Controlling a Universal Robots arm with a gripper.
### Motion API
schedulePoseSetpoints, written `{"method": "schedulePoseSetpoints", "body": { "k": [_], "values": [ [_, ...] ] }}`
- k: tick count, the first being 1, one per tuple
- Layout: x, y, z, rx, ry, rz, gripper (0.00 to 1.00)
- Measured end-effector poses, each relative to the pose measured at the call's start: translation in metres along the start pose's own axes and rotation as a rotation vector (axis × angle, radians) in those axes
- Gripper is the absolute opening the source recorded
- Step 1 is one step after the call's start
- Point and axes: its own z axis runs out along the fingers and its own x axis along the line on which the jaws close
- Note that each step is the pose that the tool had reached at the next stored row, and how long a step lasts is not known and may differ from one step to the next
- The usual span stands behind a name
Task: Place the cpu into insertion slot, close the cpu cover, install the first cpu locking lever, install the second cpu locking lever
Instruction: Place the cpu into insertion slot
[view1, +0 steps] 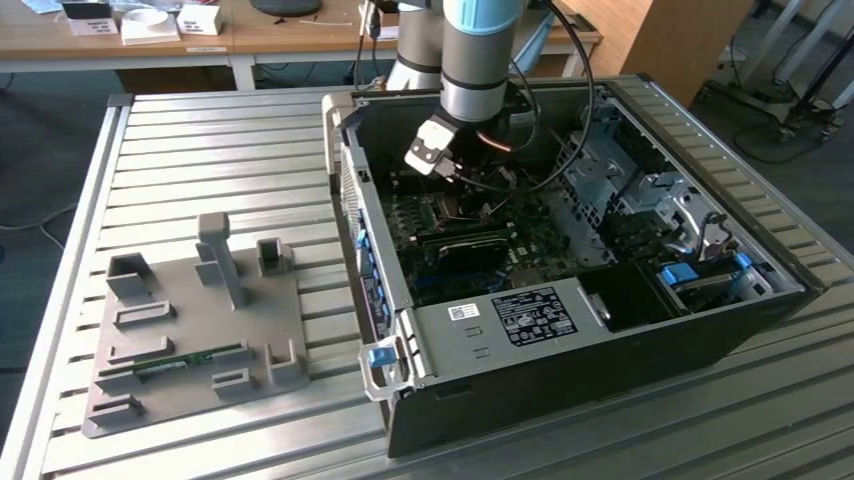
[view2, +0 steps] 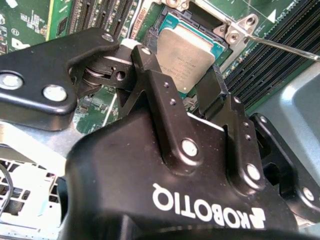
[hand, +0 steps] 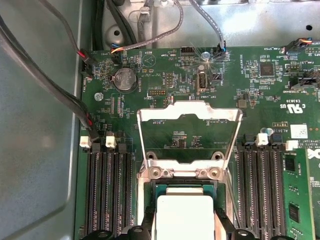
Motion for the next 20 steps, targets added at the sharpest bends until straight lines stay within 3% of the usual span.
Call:
{"method": "schedulePoseSetpoints", "body": {
  "k": [20],
  "values": [
    [0.0, -0.0002, 0.0017, 0.0001, 0.0017, 0.0, 0.54]
  ]
}}
